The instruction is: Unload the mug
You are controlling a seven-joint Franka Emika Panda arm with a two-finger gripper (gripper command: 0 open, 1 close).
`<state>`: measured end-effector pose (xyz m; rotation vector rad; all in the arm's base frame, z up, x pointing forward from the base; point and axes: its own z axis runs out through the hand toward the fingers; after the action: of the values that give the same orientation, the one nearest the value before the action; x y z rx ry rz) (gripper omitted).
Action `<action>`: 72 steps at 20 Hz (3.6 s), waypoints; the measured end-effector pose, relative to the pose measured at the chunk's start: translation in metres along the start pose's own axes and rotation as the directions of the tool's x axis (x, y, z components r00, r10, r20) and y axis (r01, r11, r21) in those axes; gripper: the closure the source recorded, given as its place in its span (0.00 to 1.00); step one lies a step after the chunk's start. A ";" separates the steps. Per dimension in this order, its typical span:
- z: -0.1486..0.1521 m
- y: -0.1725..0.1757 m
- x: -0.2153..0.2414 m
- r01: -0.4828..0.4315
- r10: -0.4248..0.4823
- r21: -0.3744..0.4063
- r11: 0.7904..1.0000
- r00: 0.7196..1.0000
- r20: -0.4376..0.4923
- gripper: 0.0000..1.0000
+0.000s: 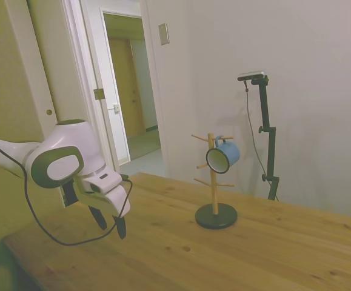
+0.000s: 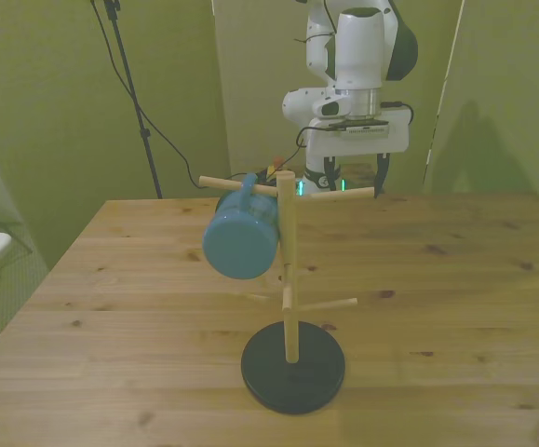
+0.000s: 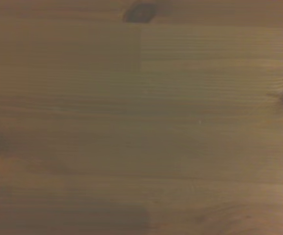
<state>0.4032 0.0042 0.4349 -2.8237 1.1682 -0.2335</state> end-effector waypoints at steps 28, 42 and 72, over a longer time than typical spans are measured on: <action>0.007 0.009 0.034 0.017 0.010 0.161 0.987 0.987 -0.163 0.00; -0.006 0.077 0.070 0.188 -0.021 0.336 0.923 0.896 -0.444 0.00; -0.084 0.054 0.211 0.167 0.118 0.489 0.856 0.858 -0.501 0.00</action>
<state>0.4984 -0.1842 0.5339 -2.3370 0.9333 -1.1827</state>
